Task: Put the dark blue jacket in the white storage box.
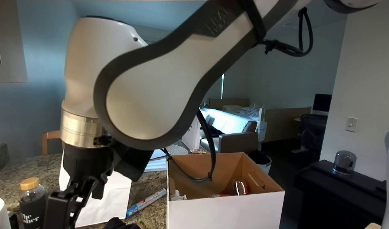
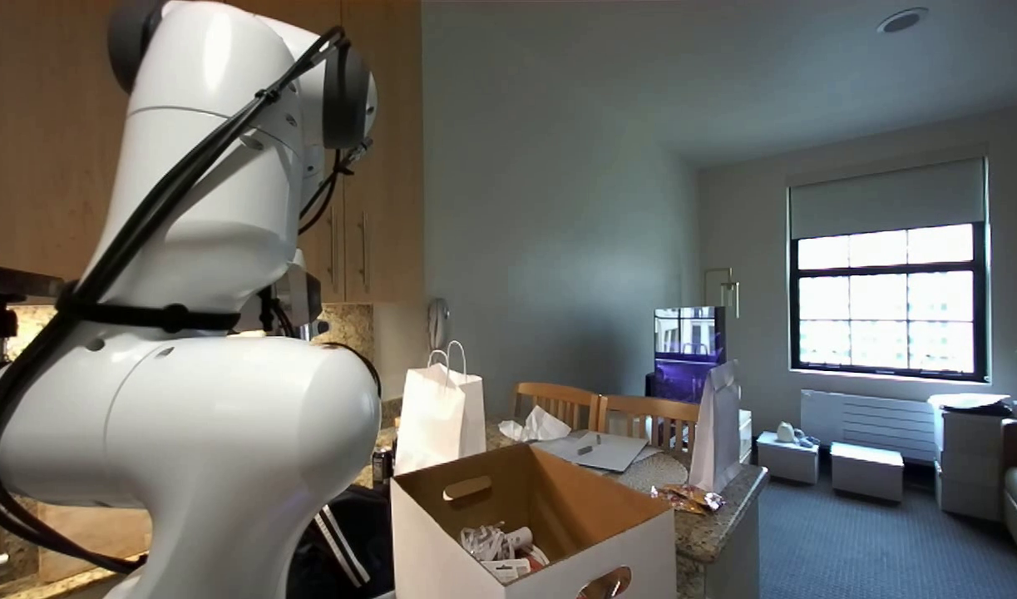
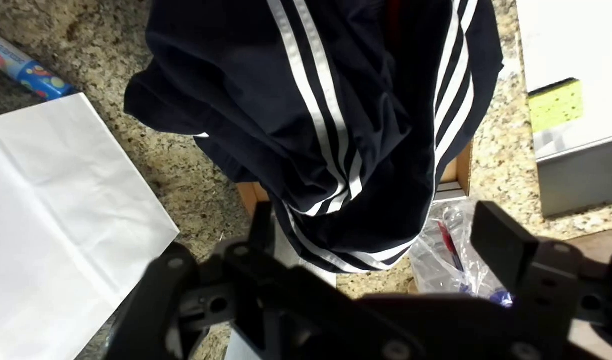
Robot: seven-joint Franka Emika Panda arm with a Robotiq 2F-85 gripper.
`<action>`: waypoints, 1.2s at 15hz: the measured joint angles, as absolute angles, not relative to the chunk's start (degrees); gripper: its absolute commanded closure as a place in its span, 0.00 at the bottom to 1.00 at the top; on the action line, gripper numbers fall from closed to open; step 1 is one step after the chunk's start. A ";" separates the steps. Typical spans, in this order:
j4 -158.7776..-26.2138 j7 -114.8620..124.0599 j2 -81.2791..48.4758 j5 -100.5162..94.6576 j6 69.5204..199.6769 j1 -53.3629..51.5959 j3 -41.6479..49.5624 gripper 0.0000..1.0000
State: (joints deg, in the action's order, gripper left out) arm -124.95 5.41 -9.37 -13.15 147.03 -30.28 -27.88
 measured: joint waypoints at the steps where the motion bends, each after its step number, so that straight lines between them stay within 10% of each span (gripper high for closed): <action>1: -124.90 4.76 -10.41 -13.15 147.02 -30.41 -27.97 0.00; 18: -111.70 -0.09 -36.56 -23.29 162.22 -44.02 -13.98 0.00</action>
State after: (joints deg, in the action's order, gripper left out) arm -111.70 -0.09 -36.56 -23.29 162.22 -44.02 -13.98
